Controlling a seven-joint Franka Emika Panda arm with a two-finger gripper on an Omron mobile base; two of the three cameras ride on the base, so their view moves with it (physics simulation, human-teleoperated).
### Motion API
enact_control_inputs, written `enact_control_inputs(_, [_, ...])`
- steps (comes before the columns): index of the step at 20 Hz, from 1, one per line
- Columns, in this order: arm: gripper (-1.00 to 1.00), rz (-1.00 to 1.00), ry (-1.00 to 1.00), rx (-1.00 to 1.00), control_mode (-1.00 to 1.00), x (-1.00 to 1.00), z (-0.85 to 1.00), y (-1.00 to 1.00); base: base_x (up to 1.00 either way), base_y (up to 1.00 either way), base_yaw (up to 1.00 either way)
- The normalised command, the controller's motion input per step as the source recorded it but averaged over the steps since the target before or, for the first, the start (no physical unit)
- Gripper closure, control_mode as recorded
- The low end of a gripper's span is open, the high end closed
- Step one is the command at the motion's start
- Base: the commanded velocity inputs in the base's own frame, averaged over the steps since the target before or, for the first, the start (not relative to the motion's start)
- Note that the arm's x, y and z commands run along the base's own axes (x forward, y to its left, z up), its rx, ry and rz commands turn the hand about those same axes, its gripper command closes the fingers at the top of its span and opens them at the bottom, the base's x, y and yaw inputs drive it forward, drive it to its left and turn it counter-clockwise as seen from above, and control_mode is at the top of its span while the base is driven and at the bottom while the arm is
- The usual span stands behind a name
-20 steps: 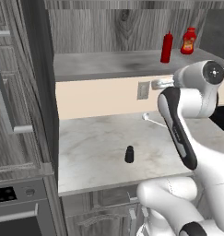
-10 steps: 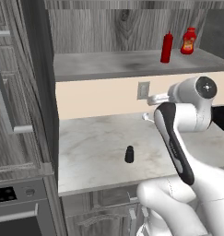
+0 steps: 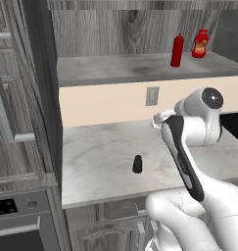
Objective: Pick the ketchup and shaker from the counter and place them in the cabinet.
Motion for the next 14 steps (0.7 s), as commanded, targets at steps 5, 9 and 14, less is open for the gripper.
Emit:
enact_control_inputs(5, [-1.0,0.09,0.13,0.07,-1.0,0.0,-0.48,0.0,0.0,0.0,0.0])
enact_control_inputs(9, [-1.0,0.1,0.14,0.02,-1.0,0.0,-0.42,0.0,0.0,0.0,0.0])
enact_control_inputs(14, [-1.0,0.08,0.17,0.0,-1.0,0.0,-0.41,0.08,0.0,0.0,0.0])
